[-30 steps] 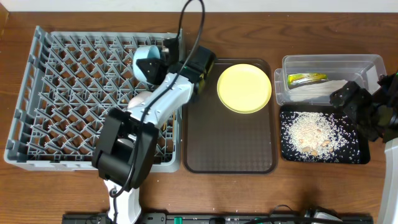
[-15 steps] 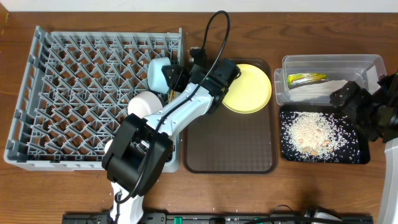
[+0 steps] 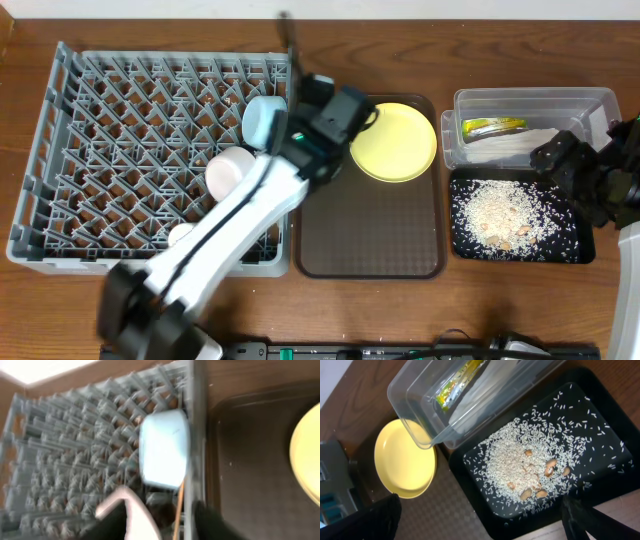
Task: Sort waste into correct bins and load items into the dishwasher
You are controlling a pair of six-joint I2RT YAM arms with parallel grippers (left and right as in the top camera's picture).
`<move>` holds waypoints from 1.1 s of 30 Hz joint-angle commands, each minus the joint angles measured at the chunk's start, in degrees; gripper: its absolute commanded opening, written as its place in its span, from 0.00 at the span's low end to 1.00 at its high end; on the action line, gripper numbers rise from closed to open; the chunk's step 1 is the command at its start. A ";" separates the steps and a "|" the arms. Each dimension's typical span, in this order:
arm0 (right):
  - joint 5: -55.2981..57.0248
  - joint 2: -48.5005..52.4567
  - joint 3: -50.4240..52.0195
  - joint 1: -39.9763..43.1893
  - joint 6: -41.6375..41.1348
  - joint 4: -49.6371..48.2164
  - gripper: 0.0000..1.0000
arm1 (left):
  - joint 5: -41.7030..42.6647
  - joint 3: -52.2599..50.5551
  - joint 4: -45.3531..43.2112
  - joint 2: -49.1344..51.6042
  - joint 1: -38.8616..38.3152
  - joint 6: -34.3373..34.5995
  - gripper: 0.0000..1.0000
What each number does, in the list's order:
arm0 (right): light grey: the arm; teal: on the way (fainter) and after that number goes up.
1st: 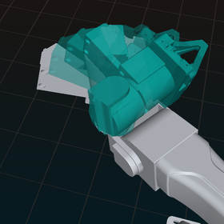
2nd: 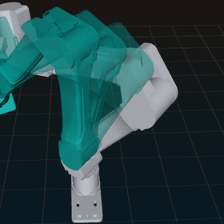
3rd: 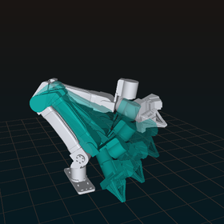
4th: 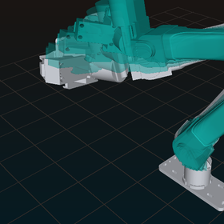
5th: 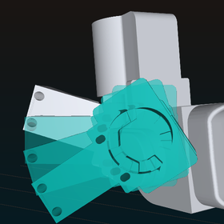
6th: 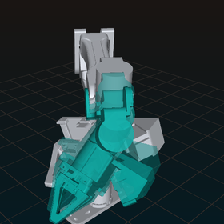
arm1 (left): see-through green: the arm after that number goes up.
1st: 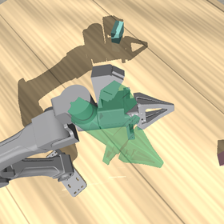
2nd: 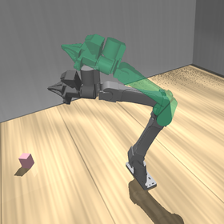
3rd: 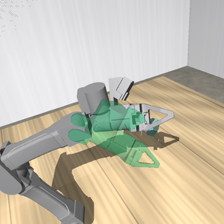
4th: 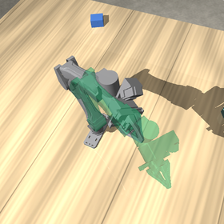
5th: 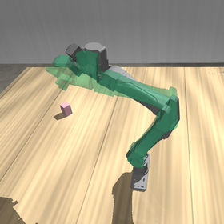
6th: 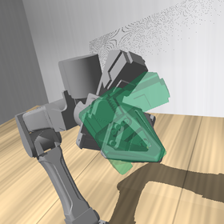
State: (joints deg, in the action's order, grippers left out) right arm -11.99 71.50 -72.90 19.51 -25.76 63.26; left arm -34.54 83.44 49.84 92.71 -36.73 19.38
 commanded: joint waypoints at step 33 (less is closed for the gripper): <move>-0.09 -0.68 0.00 0.68 -0.57 0.09 0.99 | 0.46 -6.43 7.93 12.28 3.30 28.98 0.49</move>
State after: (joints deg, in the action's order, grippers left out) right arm -11.99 71.50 -72.90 19.51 -25.76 63.26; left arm -32.97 77.10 57.60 104.71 -33.69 47.24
